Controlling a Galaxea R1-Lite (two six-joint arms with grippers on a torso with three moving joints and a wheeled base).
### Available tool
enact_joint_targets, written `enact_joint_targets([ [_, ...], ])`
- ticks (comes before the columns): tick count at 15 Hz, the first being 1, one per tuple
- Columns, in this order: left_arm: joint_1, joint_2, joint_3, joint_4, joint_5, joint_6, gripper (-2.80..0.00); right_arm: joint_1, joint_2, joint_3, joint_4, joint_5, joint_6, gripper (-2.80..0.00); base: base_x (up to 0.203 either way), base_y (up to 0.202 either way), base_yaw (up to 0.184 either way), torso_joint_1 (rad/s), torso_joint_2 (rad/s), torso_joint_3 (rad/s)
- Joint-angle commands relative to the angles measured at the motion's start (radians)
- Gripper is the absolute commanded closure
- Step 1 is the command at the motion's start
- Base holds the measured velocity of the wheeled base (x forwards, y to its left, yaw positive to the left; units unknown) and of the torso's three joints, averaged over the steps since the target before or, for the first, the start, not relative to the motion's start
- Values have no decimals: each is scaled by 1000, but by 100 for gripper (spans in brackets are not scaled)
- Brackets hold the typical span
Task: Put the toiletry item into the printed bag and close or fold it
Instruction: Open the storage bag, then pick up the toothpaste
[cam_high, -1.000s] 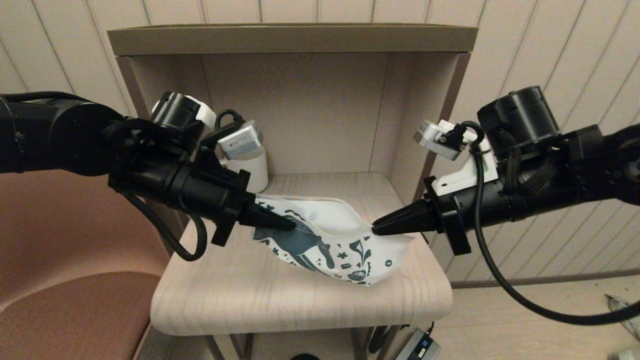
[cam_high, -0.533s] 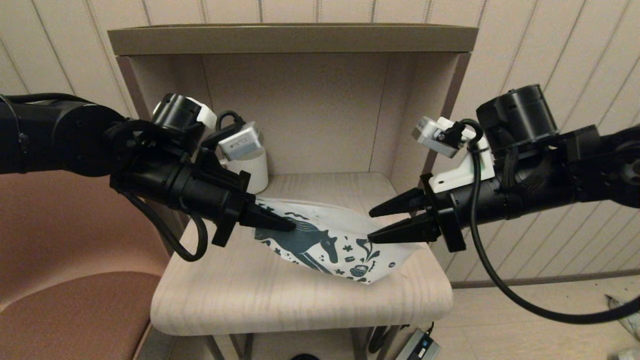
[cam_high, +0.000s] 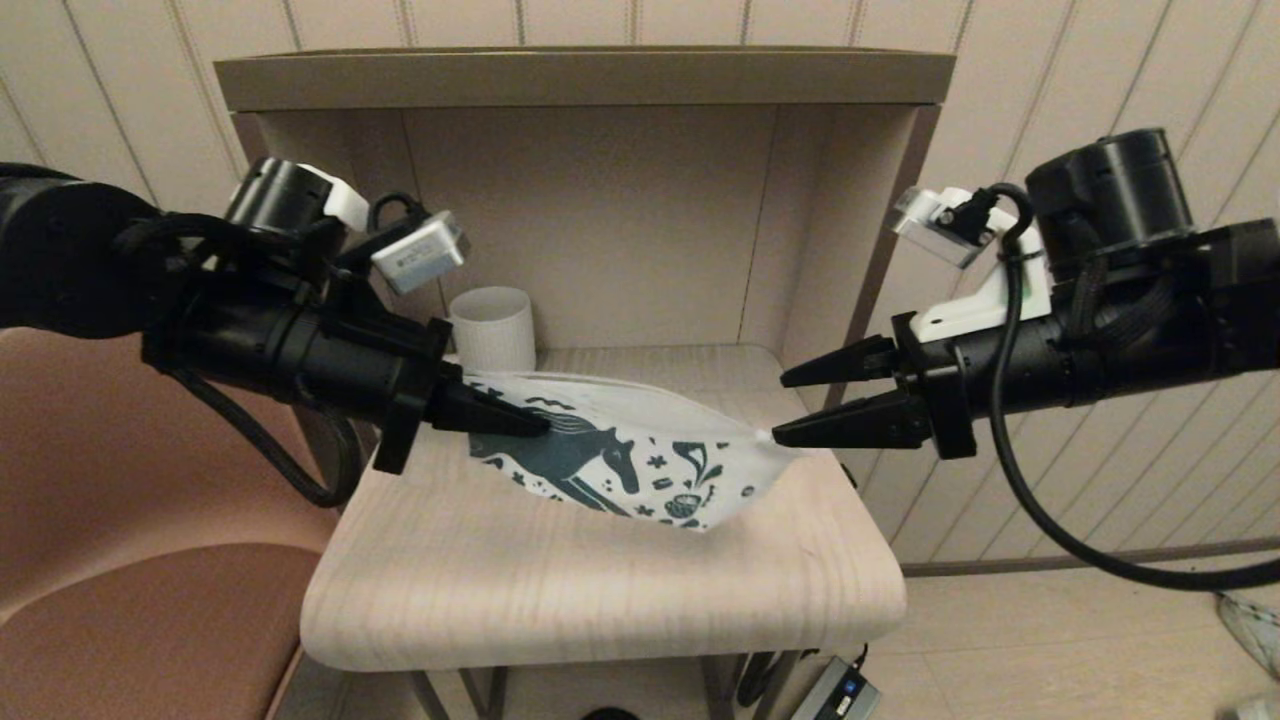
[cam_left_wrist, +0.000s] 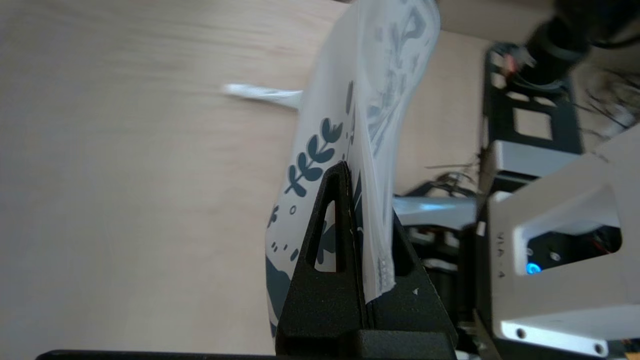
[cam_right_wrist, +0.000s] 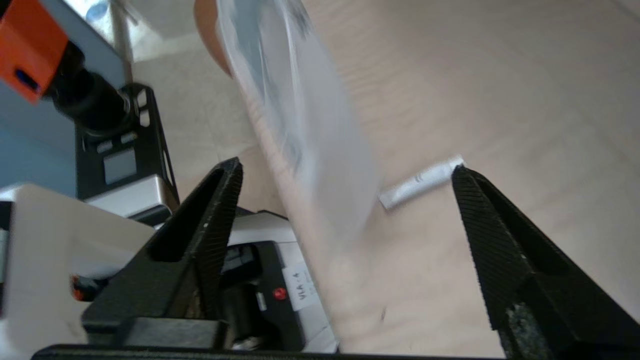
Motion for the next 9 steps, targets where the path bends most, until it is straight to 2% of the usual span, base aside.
enact_joint_targets([
  [1,59,-80,16,3,-6,1,0,-30,-40,22,3,0,29,-280,0,0,0,0,0,0],
  [3,134,-117,34,8,-7,-2,0,-60,-60,66,3,-42,71,-280,0,0,0,0,0,0],
  [6,204,-157,74,14,-5,-26,0,-6,-59,123,-3,-248,95,-280,0,0,0,0,0,0],
  [7,211,-166,78,10,-3,-46,0,14,-56,133,-3,-274,99,0,0,0,0,0,0,0],
  [9,211,-176,78,7,3,-87,0,68,-33,124,0,-287,142,0,0,0,0,0,0,0],
])
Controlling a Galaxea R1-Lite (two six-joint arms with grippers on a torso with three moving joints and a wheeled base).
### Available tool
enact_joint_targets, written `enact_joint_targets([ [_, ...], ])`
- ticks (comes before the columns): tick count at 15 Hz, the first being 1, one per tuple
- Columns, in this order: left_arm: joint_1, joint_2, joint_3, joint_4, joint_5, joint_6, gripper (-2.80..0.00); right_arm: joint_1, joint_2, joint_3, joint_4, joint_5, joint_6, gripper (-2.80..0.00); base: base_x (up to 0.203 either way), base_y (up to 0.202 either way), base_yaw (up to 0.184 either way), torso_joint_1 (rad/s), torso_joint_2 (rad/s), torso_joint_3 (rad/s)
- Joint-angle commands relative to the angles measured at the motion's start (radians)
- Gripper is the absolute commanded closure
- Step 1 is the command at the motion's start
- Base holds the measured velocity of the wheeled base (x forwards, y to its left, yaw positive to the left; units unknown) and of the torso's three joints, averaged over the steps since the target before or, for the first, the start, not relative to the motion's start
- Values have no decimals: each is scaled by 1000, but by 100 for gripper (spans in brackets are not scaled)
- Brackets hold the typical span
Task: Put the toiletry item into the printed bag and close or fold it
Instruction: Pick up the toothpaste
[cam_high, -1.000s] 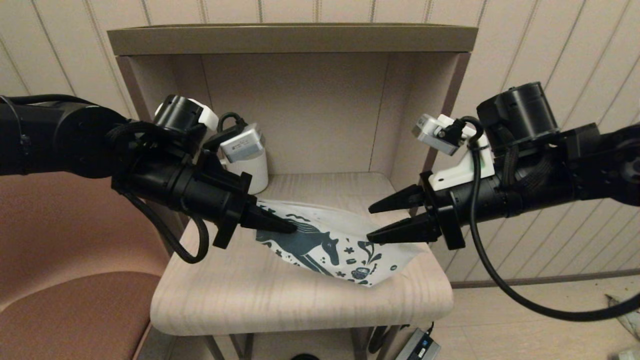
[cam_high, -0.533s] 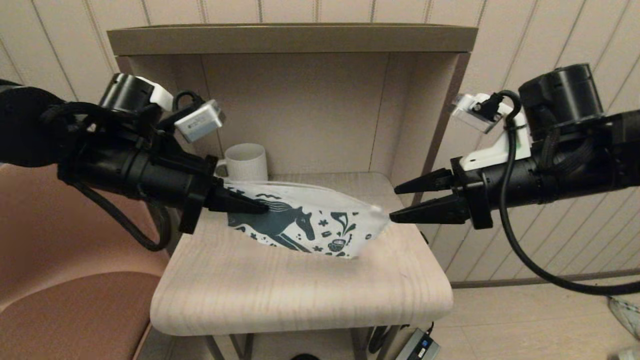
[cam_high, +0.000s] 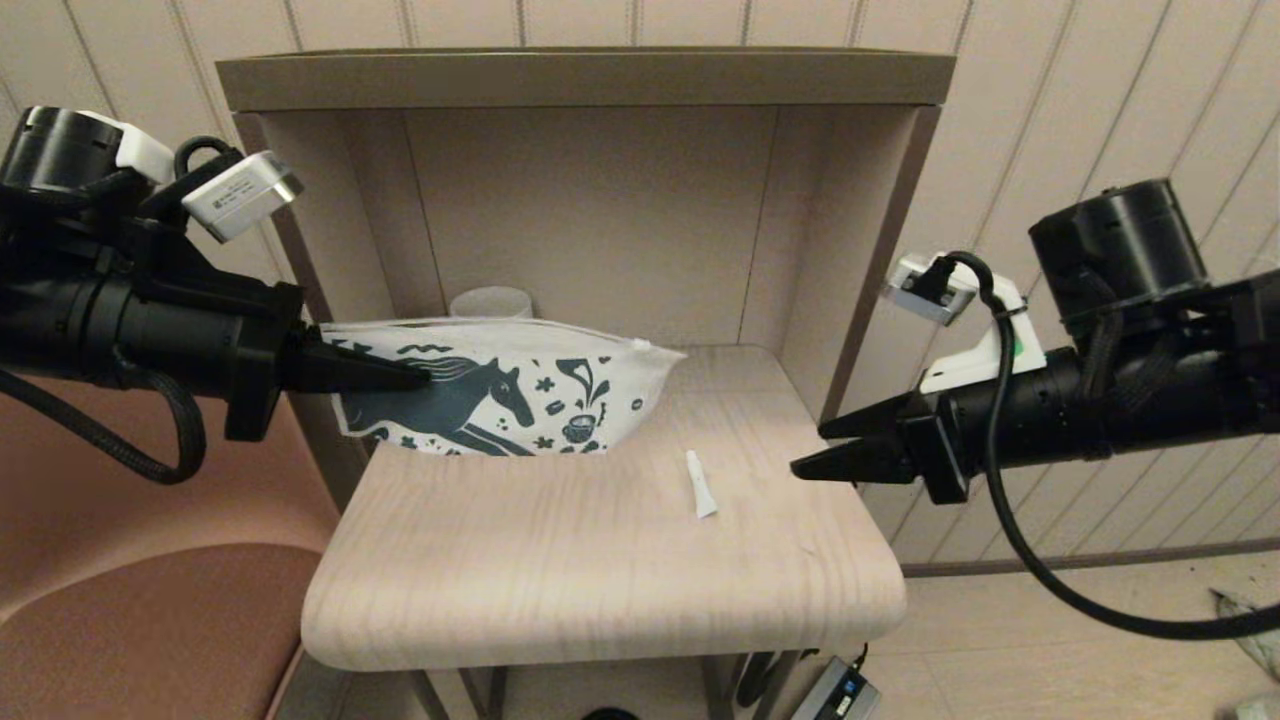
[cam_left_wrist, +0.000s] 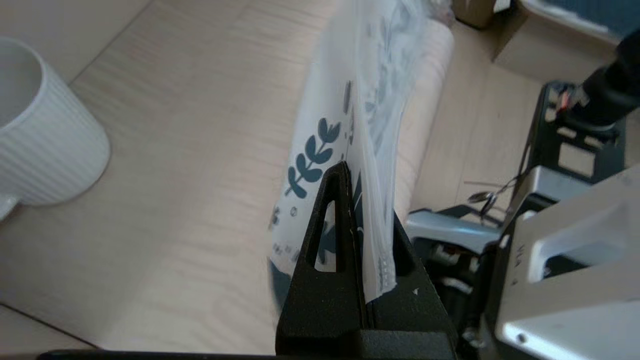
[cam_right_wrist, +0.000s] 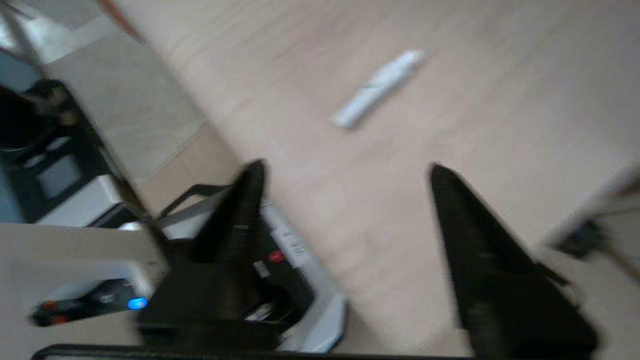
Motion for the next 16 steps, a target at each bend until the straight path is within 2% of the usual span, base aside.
enact_joint_targets([
  [1,4,-22,6,5,-2,-10,0,43,24,-6,2,-17,21,0,0,0,0,0,0,0],
  [5,20,-34,28,4,2,-16,0,138,85,-24,-3,-162,74,0,0,0,0,0,0,0],
  [7,26,-33,34,-1,2,-28,0,149,122,-44,-2,-194,97,0,0,0,0,0,0,0],
  [8,27,-32,36,-1,2,-30,0,151,134,-55,-3,-214,103,-280,0,0,0,0,0,0],
  [10,26,-31,43,-4,2,-30,0,165,170,-86,1,-254,124,-280,0,0,0,0,0,0],
  [11,26,-33,47,-5,0,-28,0,179,191,-98,2,-300,141,0,0,0,0,0,0,0],
  [12,26,-31,48,-5,0,-28,0,190,211,-108,2,-338,150,0,0,0,0,0,0,0],
  [16,27,-30,56,-7,-3,-22,0,221,274,-144,-1,-354,160,0,0,0,0,0,0,0],
])
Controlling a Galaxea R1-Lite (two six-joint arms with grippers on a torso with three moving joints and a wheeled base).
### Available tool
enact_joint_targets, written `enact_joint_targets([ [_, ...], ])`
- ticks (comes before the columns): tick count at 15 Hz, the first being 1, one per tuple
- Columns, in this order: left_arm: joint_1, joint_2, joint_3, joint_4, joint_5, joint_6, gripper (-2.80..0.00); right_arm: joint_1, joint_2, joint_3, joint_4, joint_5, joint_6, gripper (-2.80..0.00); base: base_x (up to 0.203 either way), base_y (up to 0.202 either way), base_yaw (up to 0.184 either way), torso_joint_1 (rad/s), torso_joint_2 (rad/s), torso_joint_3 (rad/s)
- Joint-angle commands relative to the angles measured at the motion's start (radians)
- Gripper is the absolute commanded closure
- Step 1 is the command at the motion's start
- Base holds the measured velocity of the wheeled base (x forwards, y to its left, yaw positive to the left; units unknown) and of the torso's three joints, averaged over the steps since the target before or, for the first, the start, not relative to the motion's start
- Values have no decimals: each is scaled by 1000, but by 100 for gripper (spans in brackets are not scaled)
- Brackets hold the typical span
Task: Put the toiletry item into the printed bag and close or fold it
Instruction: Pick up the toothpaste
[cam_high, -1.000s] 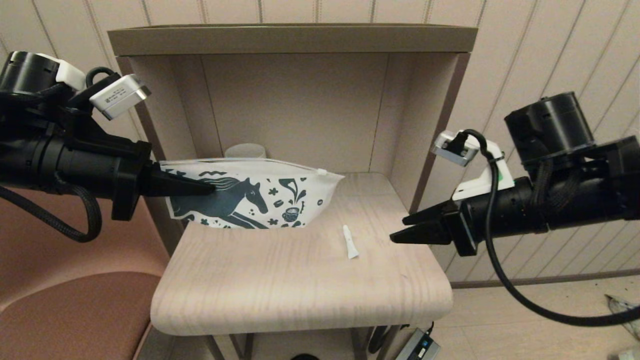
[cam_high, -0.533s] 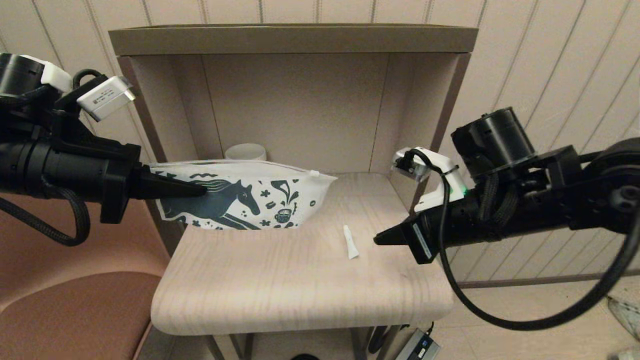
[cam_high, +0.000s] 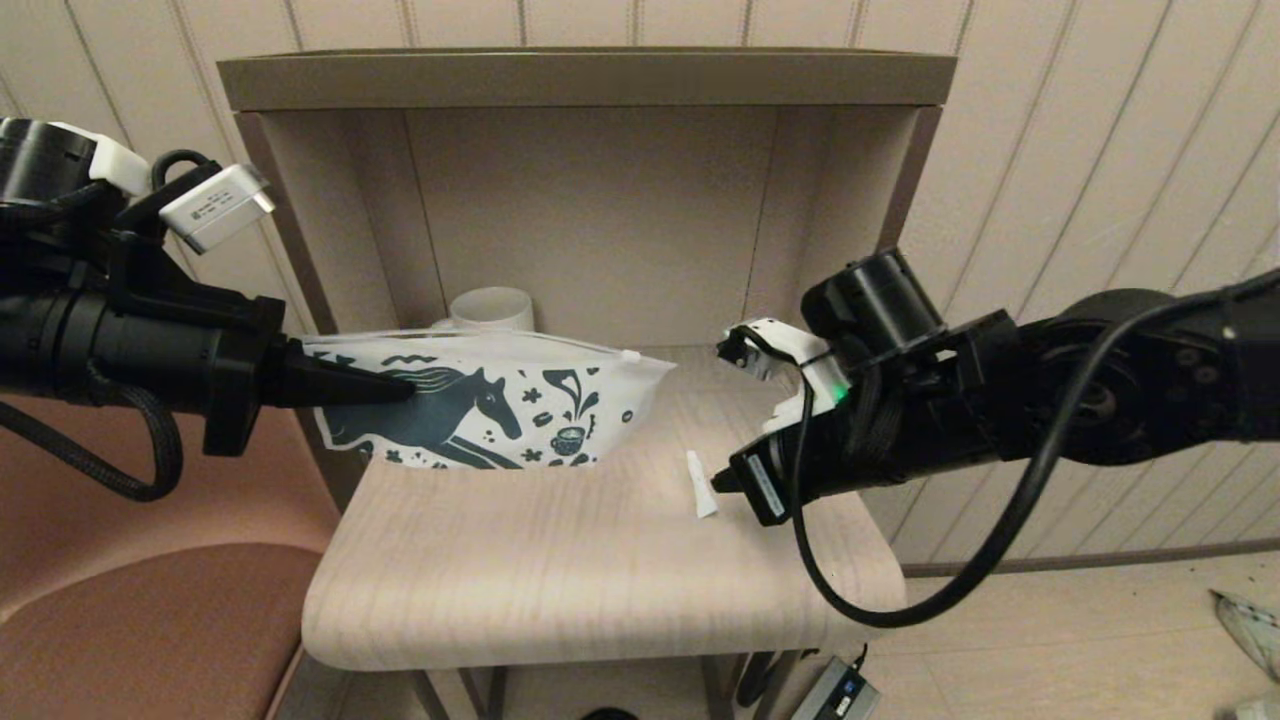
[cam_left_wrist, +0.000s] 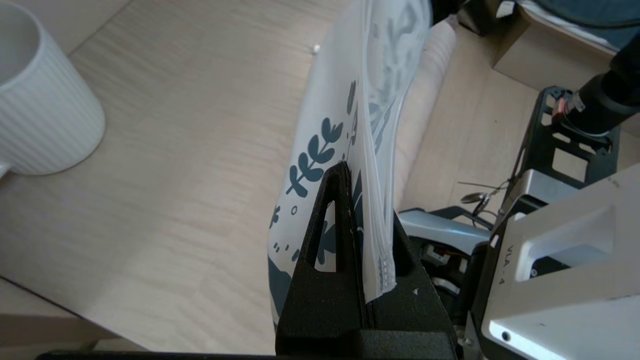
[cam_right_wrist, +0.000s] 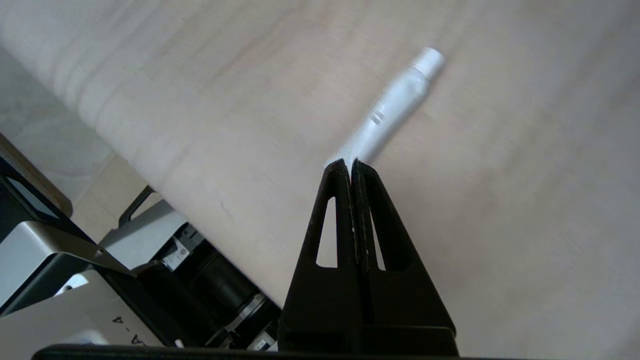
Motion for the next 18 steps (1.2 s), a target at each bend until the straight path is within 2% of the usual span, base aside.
enact_joint_targets([
  [1,1,2,8,3,-7,6,0,9,38,-18,1,1,0,0,0,0,0,0,0,0],
  [8,7,1,18,-10,-10,9,0,11,30,-43,3,-1,25,0,0,0,0,0,0,0],
  [9,7,-1,18,-10,-10,9,0,18,29,-28,0,-16,22,-280,0,0,0,0,0,0],
  [18,7,7,21,-19,-12,9,0,28,90,-40,2,-42,27,-280,0,0,0,0,0,0],
])
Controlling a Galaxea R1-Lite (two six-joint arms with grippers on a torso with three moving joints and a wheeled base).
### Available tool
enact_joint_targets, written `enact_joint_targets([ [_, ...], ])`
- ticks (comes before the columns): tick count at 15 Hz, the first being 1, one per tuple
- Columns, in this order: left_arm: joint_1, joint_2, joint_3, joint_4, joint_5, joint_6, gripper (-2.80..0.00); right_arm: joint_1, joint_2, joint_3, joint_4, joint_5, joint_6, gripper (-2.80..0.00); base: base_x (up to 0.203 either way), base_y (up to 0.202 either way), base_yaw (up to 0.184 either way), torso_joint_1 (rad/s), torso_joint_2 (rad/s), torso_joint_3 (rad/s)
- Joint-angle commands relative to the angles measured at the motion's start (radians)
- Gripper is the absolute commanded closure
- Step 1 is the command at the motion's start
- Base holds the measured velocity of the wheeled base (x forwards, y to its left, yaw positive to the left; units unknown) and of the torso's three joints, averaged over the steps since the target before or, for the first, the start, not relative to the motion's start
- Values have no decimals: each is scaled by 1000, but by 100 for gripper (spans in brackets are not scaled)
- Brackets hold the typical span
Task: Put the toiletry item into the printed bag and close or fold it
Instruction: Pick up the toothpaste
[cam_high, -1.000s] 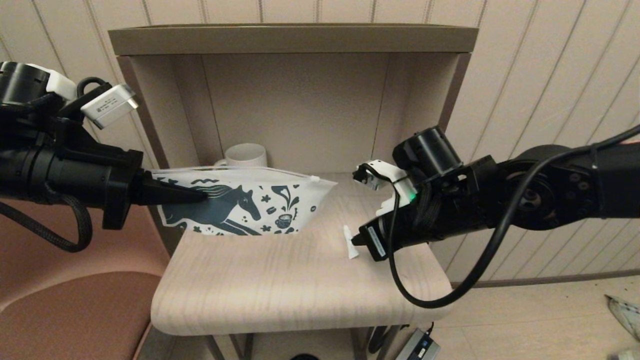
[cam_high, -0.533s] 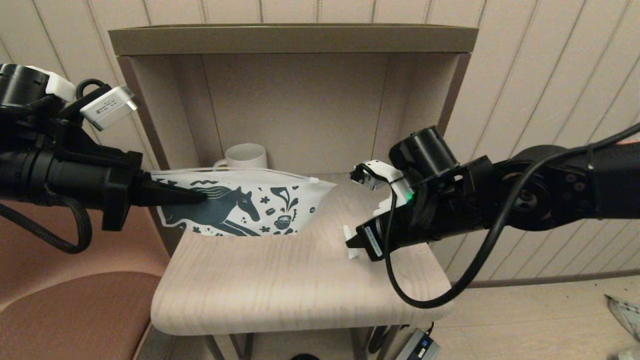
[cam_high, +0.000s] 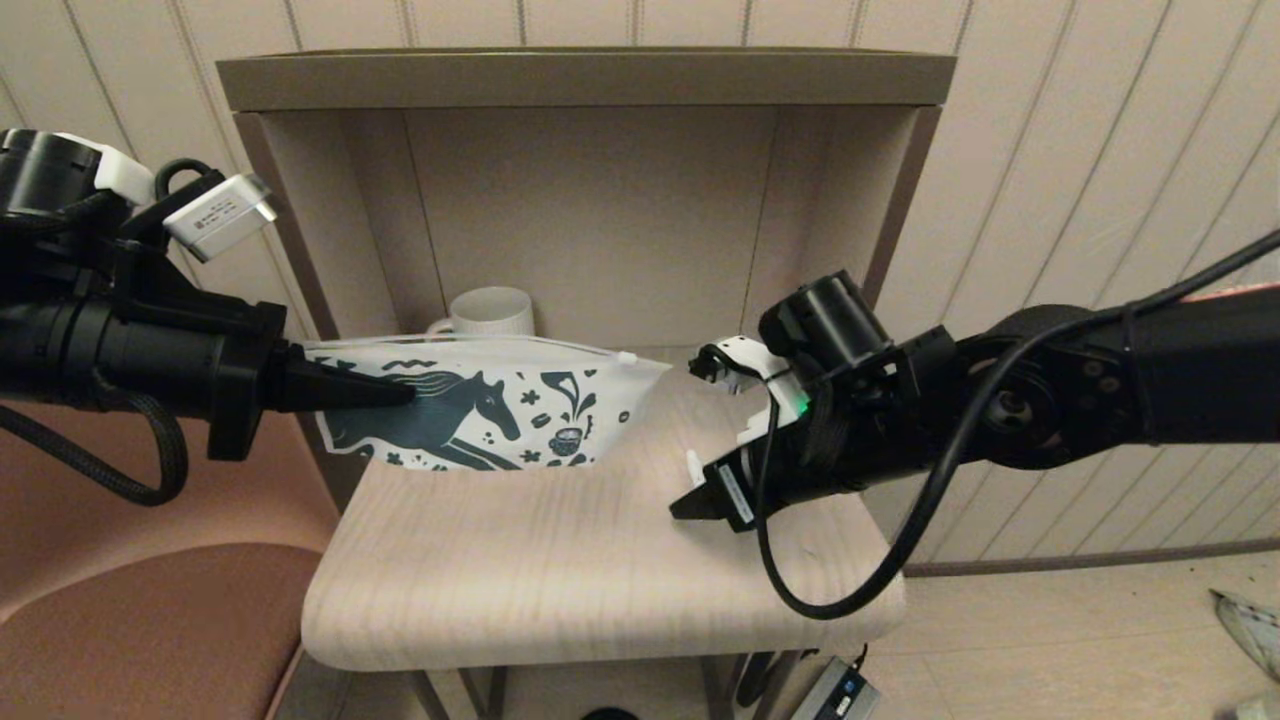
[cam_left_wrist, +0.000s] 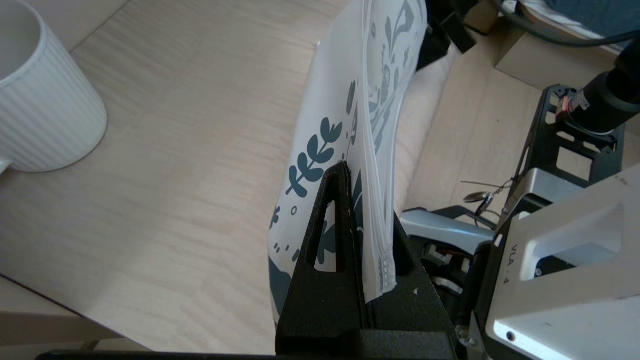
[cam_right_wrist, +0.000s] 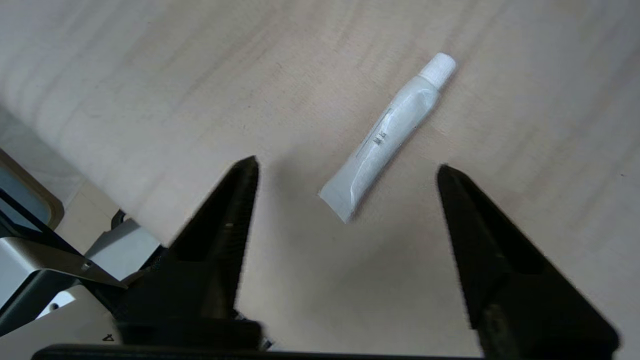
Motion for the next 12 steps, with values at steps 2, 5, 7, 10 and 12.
enact_joint_targets([
  [2,1,5,0,3,-6,4,0,3,30,-18,1,0,9,-280,0,0,0,0,0,0],
  [5,-1,8,-3,1,-6,4,0,3,30,-18,0,-3,10,-280,0,0,0,0,0,0],
  [7,1,8,-4,1,-6,4,0,4,28,-9,0,-2,6,0,0,0,0,0,0,0],
  [10,-1,10,-9,1,-7,4,0,4,25,-6,-2,-4,2,0,0,0,0,0,0,0],
  [12,-1,17,-7,-15,-8,1,0,4,28,-3,-2,-5,1,0,0,0,0,0,0,0],
])
